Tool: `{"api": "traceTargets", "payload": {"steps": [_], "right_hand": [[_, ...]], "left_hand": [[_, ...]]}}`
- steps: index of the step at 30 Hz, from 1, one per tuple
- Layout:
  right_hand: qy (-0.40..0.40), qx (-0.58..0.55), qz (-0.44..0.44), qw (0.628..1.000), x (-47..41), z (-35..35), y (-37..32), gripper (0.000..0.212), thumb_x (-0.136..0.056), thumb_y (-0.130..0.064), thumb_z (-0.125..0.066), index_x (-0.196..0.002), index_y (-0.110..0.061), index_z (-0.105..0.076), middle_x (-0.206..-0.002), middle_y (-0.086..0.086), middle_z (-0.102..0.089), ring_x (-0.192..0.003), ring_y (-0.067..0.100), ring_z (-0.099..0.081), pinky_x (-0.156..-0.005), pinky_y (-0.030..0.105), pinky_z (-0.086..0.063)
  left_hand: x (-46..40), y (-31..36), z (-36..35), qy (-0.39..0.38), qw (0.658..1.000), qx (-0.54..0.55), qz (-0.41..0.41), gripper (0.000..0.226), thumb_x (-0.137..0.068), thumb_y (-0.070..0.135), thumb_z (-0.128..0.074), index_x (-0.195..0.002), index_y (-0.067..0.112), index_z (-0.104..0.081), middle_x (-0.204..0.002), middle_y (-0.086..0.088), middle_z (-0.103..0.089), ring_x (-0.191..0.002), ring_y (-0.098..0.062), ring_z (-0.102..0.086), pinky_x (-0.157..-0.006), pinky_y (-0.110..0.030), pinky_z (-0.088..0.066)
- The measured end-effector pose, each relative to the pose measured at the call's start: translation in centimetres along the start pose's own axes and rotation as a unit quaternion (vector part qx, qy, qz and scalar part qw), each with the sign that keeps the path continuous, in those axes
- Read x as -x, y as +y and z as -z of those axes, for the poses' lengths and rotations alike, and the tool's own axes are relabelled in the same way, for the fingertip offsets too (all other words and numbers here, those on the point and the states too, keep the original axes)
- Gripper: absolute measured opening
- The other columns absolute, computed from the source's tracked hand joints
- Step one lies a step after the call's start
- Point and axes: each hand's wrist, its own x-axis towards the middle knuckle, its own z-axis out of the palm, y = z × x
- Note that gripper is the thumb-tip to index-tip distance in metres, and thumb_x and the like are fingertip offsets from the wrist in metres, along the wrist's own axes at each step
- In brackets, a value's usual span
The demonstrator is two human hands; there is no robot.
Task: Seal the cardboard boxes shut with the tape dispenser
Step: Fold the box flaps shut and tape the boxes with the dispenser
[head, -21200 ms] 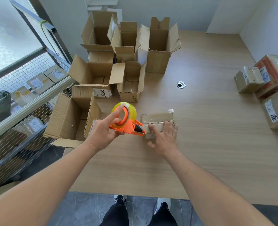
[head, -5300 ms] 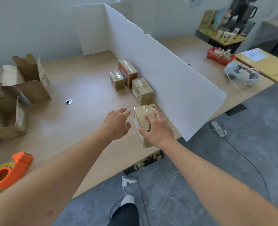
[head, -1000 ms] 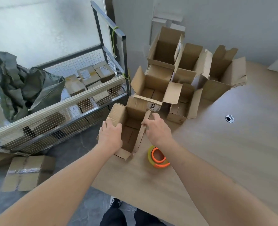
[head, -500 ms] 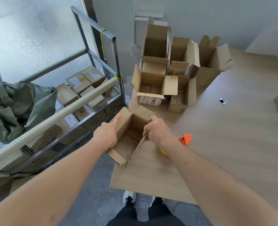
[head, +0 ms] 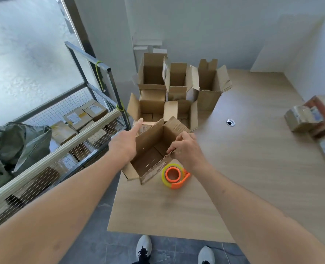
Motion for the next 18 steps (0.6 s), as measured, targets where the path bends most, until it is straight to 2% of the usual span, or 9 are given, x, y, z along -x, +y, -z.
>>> {"api": "traceTargets", "payload": {"steps": [3,5,6,8,9,13,15,17,18], "right_hand": [[0.035,0.007,0.018,0.999,1.5,2.9,4.1,0.017,-0.067,-0.02,-0.091,-0.08,-0.025,-0.082,-0.09,0.001,-0.052,-0.094,0.028,-0.044,-0.08,0.041,-0.049],[0.071,0.011,0.009,0.997,2.7,4.7,7.3,0.018,-0.067,-0.016,-0.091,-0.078,-0.027,-0.081,-0.088,-0.003,-0.05,-0.092,0.021,-0.038,-0.079,0.039,-0.049],[0.086,0.008,0.001,0.996,3.3,5.7,8.9,0.019,-0.068,-0.015,-0.091,-0.078,-0.027,-0.081,-0.088,-0.006,-0.048,-0.093,0.017,-0.032,-0.079,0.031,-0.047],[0.105,0.002,-0.011,0.994,4.5,7.6,11.9,0.02,-0.07,-0.011,-0.091,-0.079,-0.025,-0.081,-0.089,-0.006,-0.046,-0.092,0.01,-0.025,-0.079,0.012,-0.035],[0.108,0.004,-0.013,0.994,5.0,8.6,13.3,0.019,-0.07,-0.01,-0.09,-0.08,-0.023,-0.081,-0.09,-0.005,-0.046,-0.092,0.009,-0.024,-0.077,0.009,-0.032],[0.107,-0.053,-0.058,0.991,7.2,12.1,18.1,0.008,-0.079,-0.006,-0.081,-0.081,-0.014,-0.079,-0.095,-0.005,-0.046,-0.091,0.001,-0.034,-0.079,0.011,-0.031],[0.076,-0.047,-0.074,0.993,8.2,13.3,19.9,0.013,-0.086,-0.006,-0.072,-0.086,-0.016,-0.079,-0.102,-0.001,-0.05,-0.094,0.003,-0.041,-0.082,0.016,-0.036],[0.076,-0.022,-0.073,0.994,8.9,13.9,21.9,0.014,-0.085,-0.005,-0.073,-0.086,-0.017,-0.079,-0.103,0.003,-0.052,-0.095,0.013,-0.044,-0.081,0.025,-0.041],[0.093,-0.028,-0.081,0.992,9.1,14.1,22.7,0.011,-0.081,-0.003,-0.077,-0.081,-0.015,-0.079,-0.099,0.001,-0.051,-0.094,0.013,-0.043,-0.078,0.026,-0.041]], "left_hand": [[0.1,5.6,-0.4,0.026,0.999,0.018,0.01,0.092,-0.083,-0.001,-0.068,-0.153,0.043,-0.027,-0.107,-0.004,-0.058,-0.091,-0.026,-0.063,-0.07,-0.038,-0.056],[0.2,9.2,-1.2,0.041,0.998,0.033,0.016,0.054,-0.085,0.002,-0.064,-0.131,0.029,-0.056,-0.11,-0.007,-0.06,-0.093,-0.025,-0.058,-0.07,-0.036,-0.047],[0.2,10.8,-1.9,0.05,0.997,0.047,0.023,0.043,-0.085,0.003,-0.062,-0.122,0.024,-0.063,-0.109,-0.007,-0.062,-0.094,-0.025,-0.058,-0.071,-0.036,-0.045],[-0.1,13.9,-3.3,0.059,0.993,0.095,0.036,0.036,-0.086,0.001,-0.06,-0.114,0.022,-0.068,-0.111,-0.007,-0.066,-0.101,-0.028,-0.06,-0.078,-0.038,-0.049],[-0.1,15.4,-4.0,0.057,0.988,0.134,0.041,0.033,-0.086,0.002,-0.059,-0.109,0.023,-0.068,-0.112,-0.005,-0.068,-0.104,-0.028,-0.061,-0.083,-0.037,-0.05],[0.3,20.9,-6.4,0.048,0.959,0.273,0.056,0.03,-0.088,0.004,-0.057,-0.087,0.034,-0.064,-0.096,0.002,-0.071,-0.096,-0.021,-0.065,-0.082,-0.028,-0.047],[0.7,23.3,-6.9,0.051,0.952,0.299,0.052,0.027,-0.09,0.005,-0.057,-0.091,0.03,-0.066,-0.094,0.002,-0.07,-0.092,-0.018,-0.064,-0.079,-0.024,-0.041],[0.7,25.5,-7.2,0.044,0.951,0.304,0.045,0.027,-0.09,0.007,-0.061,-0.111,0.024,-0.066,-0.106,-0.002,-0.065,-0.088,-0.012,-0.058,-0.083,-0.021,-0.036],[0.6,26.5,-7.6,0.039,0.95,0.306,0.039,0.037,-0.09,0.007,-0.063,-0.123,0.022,-0.062,-0.115,-0.005,-0.058,-0.084,-0.008,-0.054,-0.086,-0.019,-0.034]]}}
